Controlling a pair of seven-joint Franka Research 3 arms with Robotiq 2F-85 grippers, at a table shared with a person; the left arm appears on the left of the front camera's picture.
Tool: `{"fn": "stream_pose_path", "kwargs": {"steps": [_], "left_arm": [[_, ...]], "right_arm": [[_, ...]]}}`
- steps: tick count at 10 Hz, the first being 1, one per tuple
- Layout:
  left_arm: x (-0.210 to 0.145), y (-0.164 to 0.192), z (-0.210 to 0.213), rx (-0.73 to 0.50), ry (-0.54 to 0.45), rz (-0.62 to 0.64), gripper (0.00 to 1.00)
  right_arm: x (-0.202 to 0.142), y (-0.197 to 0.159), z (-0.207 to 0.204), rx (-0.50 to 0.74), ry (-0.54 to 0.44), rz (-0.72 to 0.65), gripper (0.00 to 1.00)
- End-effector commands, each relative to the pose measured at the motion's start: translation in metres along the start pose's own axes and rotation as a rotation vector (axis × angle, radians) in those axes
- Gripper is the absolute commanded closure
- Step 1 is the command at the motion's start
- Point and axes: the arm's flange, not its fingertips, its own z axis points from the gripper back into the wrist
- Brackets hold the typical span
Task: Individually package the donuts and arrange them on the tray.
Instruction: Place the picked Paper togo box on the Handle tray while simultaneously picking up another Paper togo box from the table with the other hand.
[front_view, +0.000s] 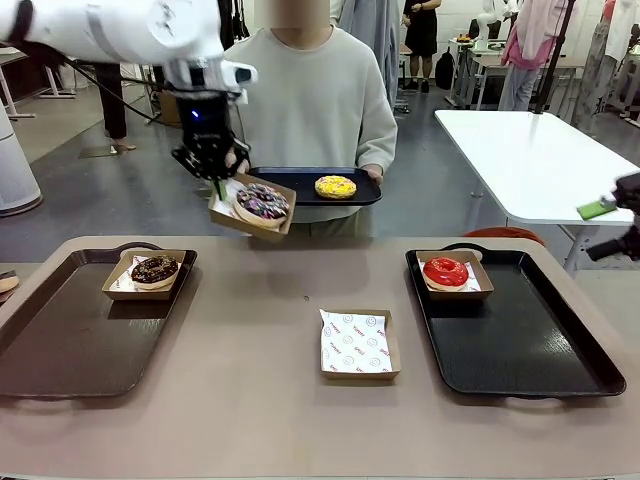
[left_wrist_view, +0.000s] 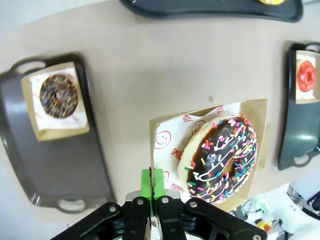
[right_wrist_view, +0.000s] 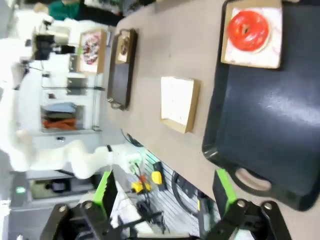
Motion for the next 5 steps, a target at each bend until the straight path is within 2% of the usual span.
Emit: {"fn": "stream_pose_path", "kwargs": {"steps": [1, 5], "left_arm": [[-0.05, 0.037, 0.004, -0.034, 0.018, 0.011, 0.99], [-0.119, 0.092, -0.016, -0.033, 0.008, 0.046, 0.99]], "right_arm": [[0.021, 0.042, -0.028, -0.149, 0.103, -0.005, 0.0], [0.038, 0.118, -0.129, -0.356, 0.197, 0.044, 0.0]]}}
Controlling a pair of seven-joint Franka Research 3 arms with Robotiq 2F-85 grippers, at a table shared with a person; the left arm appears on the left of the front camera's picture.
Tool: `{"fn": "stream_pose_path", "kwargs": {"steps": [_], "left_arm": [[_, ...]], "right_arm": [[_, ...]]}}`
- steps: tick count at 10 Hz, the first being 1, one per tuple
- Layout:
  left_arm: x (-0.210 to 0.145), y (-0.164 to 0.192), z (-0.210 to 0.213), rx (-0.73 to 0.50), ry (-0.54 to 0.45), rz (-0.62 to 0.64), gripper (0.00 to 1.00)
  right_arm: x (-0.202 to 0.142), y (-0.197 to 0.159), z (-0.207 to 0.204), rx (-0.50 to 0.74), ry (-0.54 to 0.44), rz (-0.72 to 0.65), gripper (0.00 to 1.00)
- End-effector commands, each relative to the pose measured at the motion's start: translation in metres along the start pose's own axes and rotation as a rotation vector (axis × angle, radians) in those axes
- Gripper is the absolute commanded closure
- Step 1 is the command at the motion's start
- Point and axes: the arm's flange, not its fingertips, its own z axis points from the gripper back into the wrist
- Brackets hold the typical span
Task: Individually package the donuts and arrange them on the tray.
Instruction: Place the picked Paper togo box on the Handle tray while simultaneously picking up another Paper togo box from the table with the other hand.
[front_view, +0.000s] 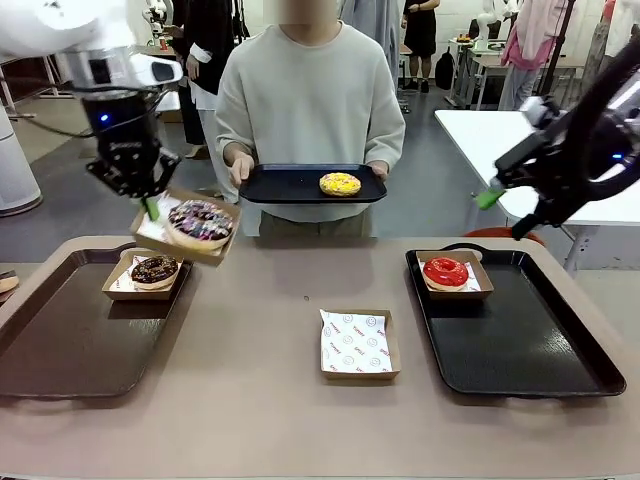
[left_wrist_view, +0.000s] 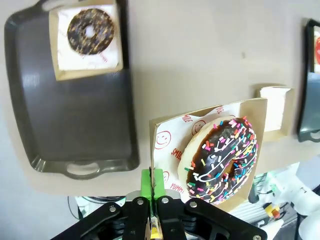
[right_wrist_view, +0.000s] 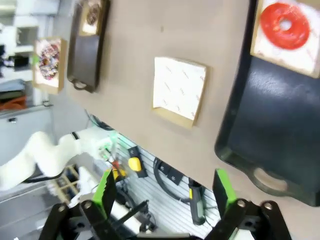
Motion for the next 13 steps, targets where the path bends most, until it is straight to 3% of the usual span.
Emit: {"fn": "stream_pose_path", "kwargs": {"steps": [1, 4, 9, 11, 13], "left_arm": [[-0.034, 0.032, -0.018, -0.042, -0.042, 0.01, 0.99], [-0.059, 0.07, -0.047, -0.068, -0.029, 0.011, 0.99], [-0.072, 0.133, -0.107, -0.091, -0.038, -0.01, 0.99], [-0.054, 0.113, -0.106, -0.098, -0.031, -0.005, 0.99], [-0.028, 0.065, -0.094, -0.094, -0.013, 0.019, 0.99]], "right_arm": [[0.014, 0.019, -0.041, -0.127, 0.035, -0.007, 0.0], [0.015, 0.044, -0.117, -0.248, 0.071, -0.022, 0.0], [0.008, 0.036, -0.192, -0.336, 0.091, -0.059, 0.0], [0.006, 0.034, -0.202, -0.328, 0.095, -0.063, 0.0], [0.003, 0.032, -0.196, -0.313, 0.096, -0.065, 0.0]]}}
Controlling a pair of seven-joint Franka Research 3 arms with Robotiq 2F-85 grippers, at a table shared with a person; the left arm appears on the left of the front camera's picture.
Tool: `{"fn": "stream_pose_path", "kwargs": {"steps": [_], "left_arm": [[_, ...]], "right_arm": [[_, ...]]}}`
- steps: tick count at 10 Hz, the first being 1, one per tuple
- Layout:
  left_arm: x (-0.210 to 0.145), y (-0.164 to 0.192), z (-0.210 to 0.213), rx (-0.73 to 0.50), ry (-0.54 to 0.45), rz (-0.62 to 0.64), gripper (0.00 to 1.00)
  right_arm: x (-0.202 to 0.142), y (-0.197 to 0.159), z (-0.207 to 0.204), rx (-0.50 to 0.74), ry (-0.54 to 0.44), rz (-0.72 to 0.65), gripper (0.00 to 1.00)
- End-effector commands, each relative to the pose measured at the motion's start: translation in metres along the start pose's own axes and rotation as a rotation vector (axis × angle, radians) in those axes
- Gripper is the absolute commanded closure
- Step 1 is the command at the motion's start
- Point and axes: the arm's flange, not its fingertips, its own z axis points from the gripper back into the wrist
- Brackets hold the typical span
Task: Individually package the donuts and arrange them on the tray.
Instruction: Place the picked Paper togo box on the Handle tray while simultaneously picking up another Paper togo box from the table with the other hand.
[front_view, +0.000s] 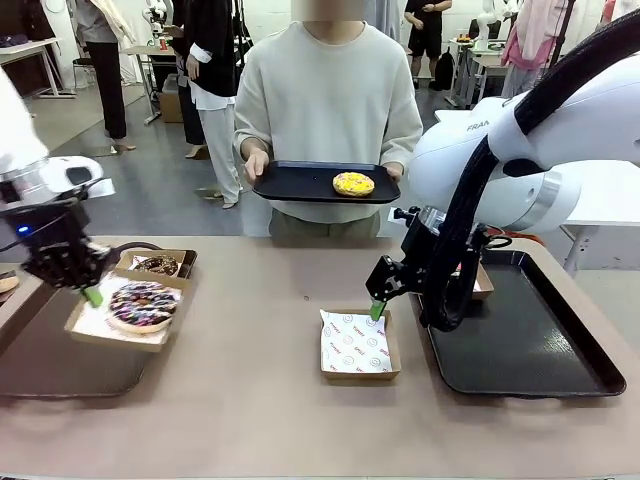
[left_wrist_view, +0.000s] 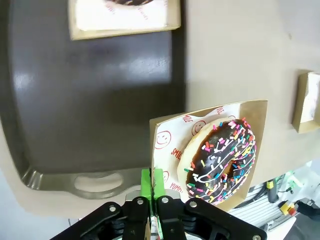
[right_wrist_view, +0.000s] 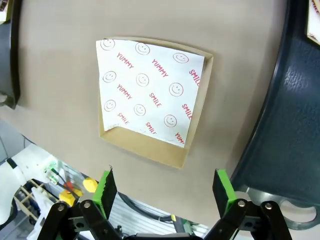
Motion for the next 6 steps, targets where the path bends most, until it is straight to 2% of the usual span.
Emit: {"fn": "stream_pose_path", "kwargs": {"steps": [1, 6], "left_arm": [[-0.0113, 0.0242, -0.0031, 0.005, 0.0, 0.004, 0.99], [-0.0113, 0.0242, -0.0031, 0.005, 0.0, 0.004, 0.99]], "right_arm": [[0.0001, -0.0002, -0.0006, -0.001, 0.001, 0.0, 0.0], [0.0001, -0.0002, -0.0006, -0.001, 0.001, 0.0, 0.0]]}}
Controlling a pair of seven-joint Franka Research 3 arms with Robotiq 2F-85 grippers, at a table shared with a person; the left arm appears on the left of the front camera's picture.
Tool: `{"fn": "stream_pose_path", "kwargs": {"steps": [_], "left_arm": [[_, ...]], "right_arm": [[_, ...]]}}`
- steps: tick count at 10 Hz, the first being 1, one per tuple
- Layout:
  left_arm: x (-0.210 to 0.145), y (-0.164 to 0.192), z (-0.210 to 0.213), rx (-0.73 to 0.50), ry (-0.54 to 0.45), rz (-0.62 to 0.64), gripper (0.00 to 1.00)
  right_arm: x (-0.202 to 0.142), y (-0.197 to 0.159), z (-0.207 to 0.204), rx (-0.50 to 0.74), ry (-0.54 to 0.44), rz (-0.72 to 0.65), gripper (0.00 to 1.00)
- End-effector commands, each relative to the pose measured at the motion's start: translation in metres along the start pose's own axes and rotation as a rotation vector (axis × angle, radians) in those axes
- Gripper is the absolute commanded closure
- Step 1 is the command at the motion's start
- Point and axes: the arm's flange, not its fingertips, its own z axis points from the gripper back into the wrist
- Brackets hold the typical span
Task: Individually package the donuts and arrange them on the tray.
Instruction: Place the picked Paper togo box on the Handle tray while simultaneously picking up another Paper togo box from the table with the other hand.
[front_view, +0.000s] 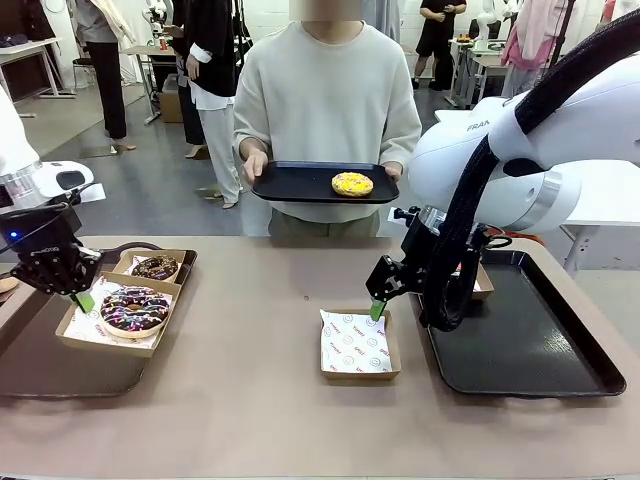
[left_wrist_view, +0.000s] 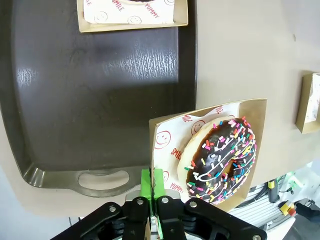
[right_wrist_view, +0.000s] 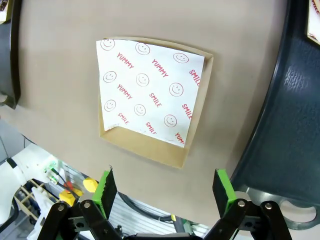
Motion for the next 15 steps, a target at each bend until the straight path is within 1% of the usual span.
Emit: {"fn": "stream_pose_path", "kwargs": {"steps": [1, 4, 5, 6, 8, 11, 13, 15], "left_arm": [[-0.003, 0.002, 0.001, 0.007, -0.006, -0.019, 0.99], [0.0, 0.0, 0.0, 0.0, -0.001, -0.001, 0.99], [0.004, 0.012, 0.0, -0.001, 0.016, -0.051, 0.99], [0.004, 0.022, 0.004, 0.006, 0.029, -0.08, 0.99], [0.005, 0.052, 0.014, -0.004, 0.042, -0.079, 0.99], [0.0, 0.107, 0.012, -0.024, 0.038, -0.074, 0.99], [0.001, 0.13, -0.001, -0.034, 0.036, -0.076, 0.99], [0.008, 0.143, -0.014, -0.035, 0.042, -0.091, 0.99]], "right_arm": [[0.0, 0.0, -0.001, -0.001, 0.0, -0.001, 0.0], [0.0, 0.0, 0.0, 0.0, 0.0, 0.0, 0.0], [-0.002, 0.006, -0.004, -0.07, -0.007, 0.009, 0.0], [-0.001, 0.014, -0.009, -0.135, -0.004, -0.029, 0.0], [0.002, 0.028, -0.018, -0.232, -0.015, -0.088, 0.0], [0.008, 0.044, -0.041, -0.276, -0.023, -0.147, 0.0], [0.012, 0.046, -0.057, -0.298, -0.062, -0.203, 0.0], [0.015, 0.04, -0.072, -0.306, -0.083, -0.248, 0.0]]}}
